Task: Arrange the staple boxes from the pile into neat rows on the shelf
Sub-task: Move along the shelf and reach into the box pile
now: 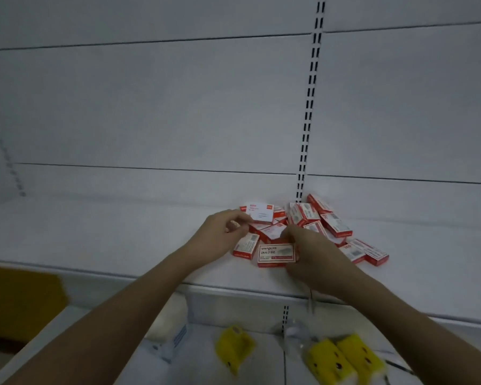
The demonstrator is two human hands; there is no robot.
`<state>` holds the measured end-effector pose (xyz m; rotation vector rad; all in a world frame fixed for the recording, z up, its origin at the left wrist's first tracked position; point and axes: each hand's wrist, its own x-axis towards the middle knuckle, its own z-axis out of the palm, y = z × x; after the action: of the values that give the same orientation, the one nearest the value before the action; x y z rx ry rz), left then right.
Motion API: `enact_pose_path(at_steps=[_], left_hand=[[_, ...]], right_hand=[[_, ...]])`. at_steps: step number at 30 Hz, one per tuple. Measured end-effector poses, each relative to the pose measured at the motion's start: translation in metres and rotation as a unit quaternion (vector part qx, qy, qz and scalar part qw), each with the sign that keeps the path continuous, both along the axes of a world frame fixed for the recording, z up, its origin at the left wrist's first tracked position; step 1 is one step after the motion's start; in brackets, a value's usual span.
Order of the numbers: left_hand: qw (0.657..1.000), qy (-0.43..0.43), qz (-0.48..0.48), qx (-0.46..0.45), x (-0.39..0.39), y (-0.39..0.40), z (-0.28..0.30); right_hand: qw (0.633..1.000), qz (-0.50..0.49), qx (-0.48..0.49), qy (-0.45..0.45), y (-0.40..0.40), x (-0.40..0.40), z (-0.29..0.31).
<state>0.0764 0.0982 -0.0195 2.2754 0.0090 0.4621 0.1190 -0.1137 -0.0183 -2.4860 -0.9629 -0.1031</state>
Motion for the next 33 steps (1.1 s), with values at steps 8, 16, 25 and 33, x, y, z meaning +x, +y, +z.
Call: enact_pose_path(at_steps=[8, 16, 25, 33], left_hand=[[0.972, 0.054, -0.182, -0.137, 0.023, -0.009, 0.004], [0.967, -0.086, -0.114, -0.213, 0.05, -0.004, 0.007], [0.988, 0.08, -0.11, 0.068, 0.099, 0.039, 0.011], [0.997, -0.033, -0.064, 0.032, 0.1, 0.041, -0.008]], right_hand=[[0.992, -0.035, 0.114, -0.038, -0.008, 0.001, -0.003], [0.984, -0.052, 0.129, -0.112, 0.003, 0.042, 0.008], [0.988, -0.063, 0.14, -0.006, 0.023, 0.123, 0.032], [0.97, -0.028, 0.238, 0.031, 0.018, 0.142, 0.011]])
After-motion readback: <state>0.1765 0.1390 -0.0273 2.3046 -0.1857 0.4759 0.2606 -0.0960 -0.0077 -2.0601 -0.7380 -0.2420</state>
